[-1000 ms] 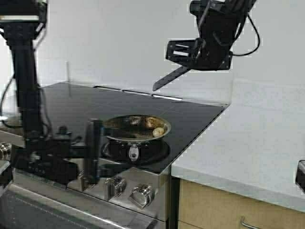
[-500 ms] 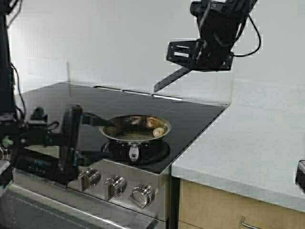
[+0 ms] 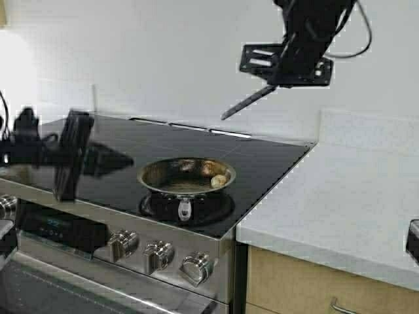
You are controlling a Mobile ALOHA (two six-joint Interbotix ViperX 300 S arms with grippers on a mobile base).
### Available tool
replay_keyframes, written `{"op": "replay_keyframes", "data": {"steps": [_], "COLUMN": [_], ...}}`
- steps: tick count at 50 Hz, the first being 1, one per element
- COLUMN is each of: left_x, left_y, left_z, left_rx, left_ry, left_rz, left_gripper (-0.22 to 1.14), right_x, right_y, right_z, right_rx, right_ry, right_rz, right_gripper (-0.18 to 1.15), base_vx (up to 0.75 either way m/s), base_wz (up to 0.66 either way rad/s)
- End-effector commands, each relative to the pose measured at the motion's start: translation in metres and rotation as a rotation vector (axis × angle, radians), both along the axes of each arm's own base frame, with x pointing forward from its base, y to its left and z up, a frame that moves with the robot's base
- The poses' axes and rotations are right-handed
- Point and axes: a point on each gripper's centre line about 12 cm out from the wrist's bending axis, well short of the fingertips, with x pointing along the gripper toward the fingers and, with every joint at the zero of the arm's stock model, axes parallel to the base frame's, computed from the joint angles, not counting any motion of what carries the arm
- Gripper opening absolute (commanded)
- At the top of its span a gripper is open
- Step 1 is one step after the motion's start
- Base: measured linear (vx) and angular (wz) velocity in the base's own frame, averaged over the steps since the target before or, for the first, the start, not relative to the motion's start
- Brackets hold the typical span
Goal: Add oil to the pan and cook the shrimp and serve it
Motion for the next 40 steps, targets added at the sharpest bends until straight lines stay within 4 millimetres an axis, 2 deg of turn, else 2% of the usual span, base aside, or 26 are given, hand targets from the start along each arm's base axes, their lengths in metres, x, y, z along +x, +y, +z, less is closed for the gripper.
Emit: {"op": "replay_keyframes", "data": {"steps": [1, 11, 15, 21, 30, 35, 40], "left_x": [0.007, 0.007, 0.006, 0.003, -0.002, -0.003, -0.003], "left_y": [0.01, 0.03, 0.039, 0.047, 0.03, 0.027, 0.029], "left_z": [0.04, 0.097, 0.122, 0.147, 0.168, 0.169, 0.168], "left_rx": [0.141, 0.375, 0.509, 0.697, 0.816, 0.802, 0.807], "left_ry": [-0.074, -0.12, -0.136, -0.173, -0.305, -0.301, -0.288], "left_rz": [0.066, 0.206, 0.256, 0.264, 0.149, 0.151, 0.158], "left_gripper": [0.06, 0.06, 0.06, 0.06, 0.06, 0.06, 0.06], "right_x": [0.006, 0.013, 0.014, 0.014, 0.011, 0.004, -0.007], "right_y": [-0.018, -0.067, -0.091, -0.133, -0.209, -0.257, -0.306], "right_z": [0.031, 0.051, 0.062, 0.075, 0.078, 0.074, 0.061], "right_rx": [0.056, 0.089, 0.112, 0.111, 0.087, 0.039, -0.01], "right_ry": [0.058, 0.209, 0.245, 0.259, 0.382, 0.464, 0.568], "right_rz": [0.012, 0.035, 0.028, -0.012, -0.057, -0.097, -0.146], "right_gripper": [0.08, 0.08, 0.08, 0.08, 0.08, 0.08, 0.08], "base_vx": [0.0, 0.0, 0.0, 0.0, 0.0, 0.0, 0.0], "base_wz": [0.0, 0.0, 0.0, 0.0, 0.0, 0.0, 0.0]}}
